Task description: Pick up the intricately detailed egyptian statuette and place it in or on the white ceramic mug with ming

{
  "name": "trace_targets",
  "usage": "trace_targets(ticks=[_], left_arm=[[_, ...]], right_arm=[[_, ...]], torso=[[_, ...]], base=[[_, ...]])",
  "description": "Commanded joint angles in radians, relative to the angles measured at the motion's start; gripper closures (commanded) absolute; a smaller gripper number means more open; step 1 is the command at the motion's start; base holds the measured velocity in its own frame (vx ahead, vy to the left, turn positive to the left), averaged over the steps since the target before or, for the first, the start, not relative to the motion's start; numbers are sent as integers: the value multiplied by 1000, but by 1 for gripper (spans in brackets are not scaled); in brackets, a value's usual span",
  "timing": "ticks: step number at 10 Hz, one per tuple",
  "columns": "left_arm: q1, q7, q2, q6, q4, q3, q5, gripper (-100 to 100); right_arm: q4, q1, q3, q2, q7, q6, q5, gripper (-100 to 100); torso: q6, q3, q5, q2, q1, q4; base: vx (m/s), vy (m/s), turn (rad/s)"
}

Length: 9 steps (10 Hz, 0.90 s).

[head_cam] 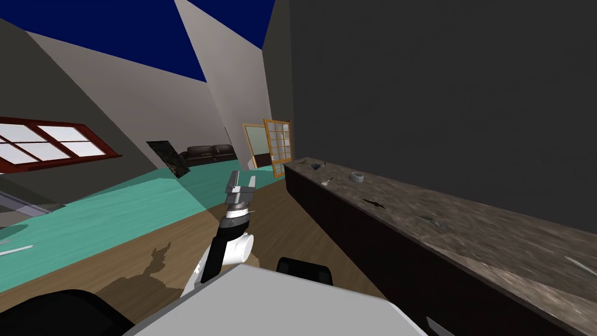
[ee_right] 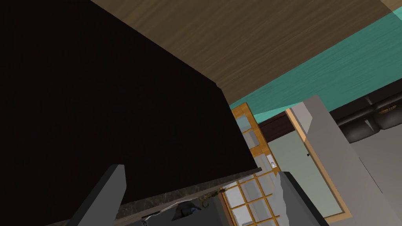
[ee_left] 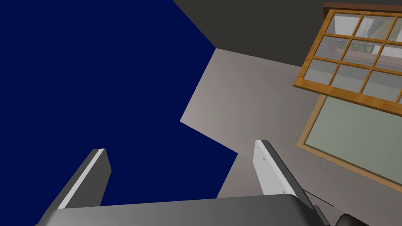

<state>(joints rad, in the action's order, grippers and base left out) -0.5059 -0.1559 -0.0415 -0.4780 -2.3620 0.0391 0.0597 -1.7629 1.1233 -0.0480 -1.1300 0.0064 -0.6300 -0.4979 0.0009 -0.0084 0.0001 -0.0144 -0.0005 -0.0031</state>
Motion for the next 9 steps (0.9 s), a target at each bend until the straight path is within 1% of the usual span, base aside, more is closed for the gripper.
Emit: trace_targets(ticks=[1, 2, 3, 4, 5, 6, 7, 8, 9], left_arm=[[0, 0, 0, 0, 0, 0, 0, 0], [0, 0, 0, 0, 0, 0, 0, 0], [0, 0, 0, 0, 0, 0, 0, 0], [0, 0, 0, 0, 0, 0, 0, 0], [0, 0, 0, 0, 0, 0, 0, 0], [0, 0, 0, 0, 0, 0, 0, 0], [0, 0, 0, 0, 0, 0, 0, 0], [0, 0, 0, 0, 0, 0, 0, 0], [0, 0, 0, 0, 0, 0, 0, 0]], right_arm=[[41, 25, 5, -50, 13, 3, -21, -100], [41, 25, 5, -58, 13, 3, -21, -100], [84, 45, 7, -98, 22, 1, -36, -100], [84, 45, 7, -106, 22, 1, -36, -100], [129, 64, 8, -145, 31, 0, -51, -100], [129, 64, 8, -154, 31, 0, -51, -100], [169, 83, 9, -189, 41, -1, -65, -100], [174, 83, 9, -200, 41, -1, -65, -100], [212, 101, 10, -241, 50, -2, -79, -100]], torso=[[0, 0, 0, 0, 0, 0], [0, 0, 0, 0, 0, 0], [0, 0, 0, 0, -1, 0], [0, 0, 0, 0, -1, 0], [0, 0, 0, 1, -1, 0], [0, 0, 0, 0, -1, 0], [0, 0, 0, 0, -1, 0], [0, -1, 0, -2, -1, 0], [0, -1, 0, -1, -2, 0]], base=[[105, 72, 141], [97, 56, 55], [104, 65, 121], [90, 51, 65], [113, 62, 111], [110, 48, 68], [136, 56, 139], [116, 39, 81], [120, 26, 174]])
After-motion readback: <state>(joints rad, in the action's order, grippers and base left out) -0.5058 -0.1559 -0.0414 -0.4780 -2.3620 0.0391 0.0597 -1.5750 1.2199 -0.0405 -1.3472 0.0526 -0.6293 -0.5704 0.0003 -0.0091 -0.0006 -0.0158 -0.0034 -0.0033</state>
